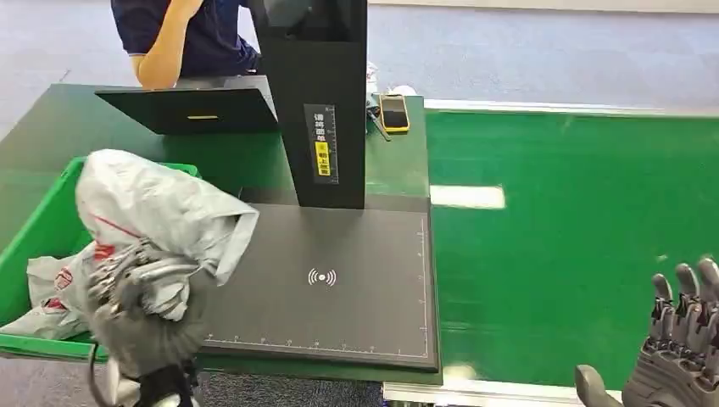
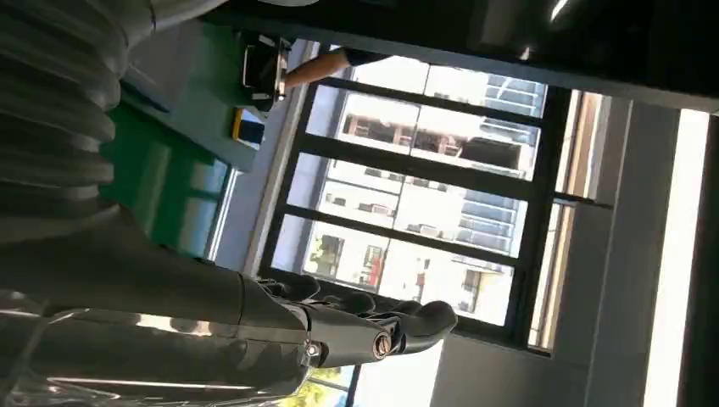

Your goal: Moved the parcel from conveyor to table for the left to box.

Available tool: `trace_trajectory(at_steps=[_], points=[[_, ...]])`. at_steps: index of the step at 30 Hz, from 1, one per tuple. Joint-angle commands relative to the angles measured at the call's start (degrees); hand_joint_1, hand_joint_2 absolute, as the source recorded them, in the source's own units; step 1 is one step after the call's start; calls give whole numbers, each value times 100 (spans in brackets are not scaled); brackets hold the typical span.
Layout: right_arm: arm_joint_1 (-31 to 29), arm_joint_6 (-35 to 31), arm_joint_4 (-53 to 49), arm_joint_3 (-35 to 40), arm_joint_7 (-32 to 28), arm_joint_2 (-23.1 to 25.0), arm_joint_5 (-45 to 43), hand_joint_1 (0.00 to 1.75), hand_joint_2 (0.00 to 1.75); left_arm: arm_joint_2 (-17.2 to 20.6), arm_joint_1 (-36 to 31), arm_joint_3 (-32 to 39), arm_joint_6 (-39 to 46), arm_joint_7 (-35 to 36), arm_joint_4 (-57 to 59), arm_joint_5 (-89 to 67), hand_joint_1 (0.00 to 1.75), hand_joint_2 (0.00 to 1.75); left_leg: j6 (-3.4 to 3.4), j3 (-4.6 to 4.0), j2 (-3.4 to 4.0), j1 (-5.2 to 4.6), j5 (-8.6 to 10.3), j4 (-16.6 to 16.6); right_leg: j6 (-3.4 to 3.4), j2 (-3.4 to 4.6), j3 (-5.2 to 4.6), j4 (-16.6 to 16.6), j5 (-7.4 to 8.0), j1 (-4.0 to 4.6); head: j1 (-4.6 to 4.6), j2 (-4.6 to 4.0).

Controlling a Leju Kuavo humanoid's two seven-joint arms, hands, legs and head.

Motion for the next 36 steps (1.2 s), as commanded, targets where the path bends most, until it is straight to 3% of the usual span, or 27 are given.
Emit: trace_trajectory(at_steps=[1,12,16,25,36], points=[[-100,-78,181,-67,79,47,-100,0,175,-593,646,1107,81,-734,-1360,436,175,175,2,-4,15,4,-2,4,-4,8,-4,0,3,5,-2,0],[106,-252,-1,-38,34,79,-123,0,175,-347,781,1563,81,-734,-1311,1039,175,175,0,15,0,0,1,-5,-6,-7,17,-4,-1,3,-2,0],[184,-227,-38,-3,7,11,-93,0,175,-152,436,1980,81,-709,-662,1441,175,175,-1,19,-4,1,9,-15,-10,-15,22,-13,5,5,-2,0],[414,-286,-174,75,-103,48,70,0,175,409,-134,2322,-18,198,107,1456,175,175,-2,20,-12,-2,7,-8,-5,-18,21,-5,0,1,-2,0],[432,-402,-178,196,-105,115,223,0,175,612,-790,2497,-460,471,980,1349,175,175,-3,17,-19,4,15,-14,-12,-31,23,-14,6,8,-2,0]])
